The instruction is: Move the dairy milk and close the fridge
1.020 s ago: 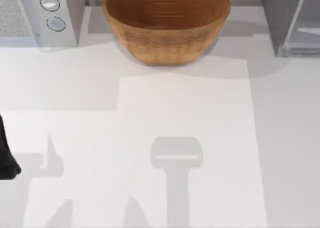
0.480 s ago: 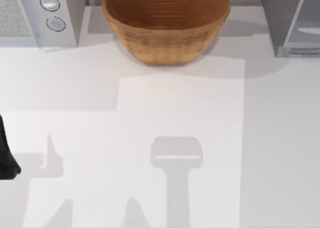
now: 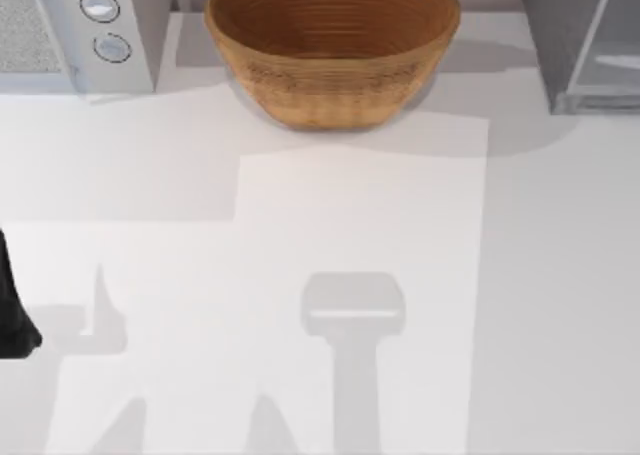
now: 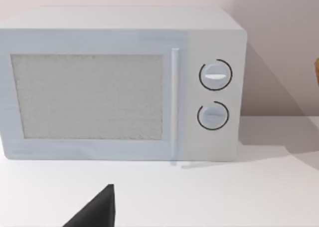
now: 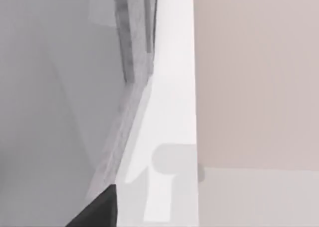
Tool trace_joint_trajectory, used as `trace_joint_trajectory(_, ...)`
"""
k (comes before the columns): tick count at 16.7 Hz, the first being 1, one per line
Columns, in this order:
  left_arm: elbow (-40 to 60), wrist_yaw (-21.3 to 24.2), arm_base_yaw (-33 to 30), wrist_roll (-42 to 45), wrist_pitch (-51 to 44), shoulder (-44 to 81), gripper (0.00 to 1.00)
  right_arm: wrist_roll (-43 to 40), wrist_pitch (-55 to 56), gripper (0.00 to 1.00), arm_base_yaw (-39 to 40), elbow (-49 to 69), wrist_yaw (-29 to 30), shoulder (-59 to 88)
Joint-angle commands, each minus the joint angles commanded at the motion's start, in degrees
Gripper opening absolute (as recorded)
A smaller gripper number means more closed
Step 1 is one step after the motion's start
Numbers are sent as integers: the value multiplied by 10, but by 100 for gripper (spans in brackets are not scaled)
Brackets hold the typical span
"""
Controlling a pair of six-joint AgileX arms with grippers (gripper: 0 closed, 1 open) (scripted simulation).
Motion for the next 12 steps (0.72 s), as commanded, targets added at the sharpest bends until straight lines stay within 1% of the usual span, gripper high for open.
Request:
trace_joint_trajectory(2, 0, 0, 0, 0, 0, 0, 100, 16, 5, 100, 17, -9, 15, -1)
trace_joint_trajectory(4, 0, 0, 0, 0, 0, 0, 100, 46, 17, 100, 54, -24, 48, -4)
trace_joint_trajectory(12, 0, 0, 0, 0, 0, 0, 100, 181, 85, 100, 256, -94, 194, -37)
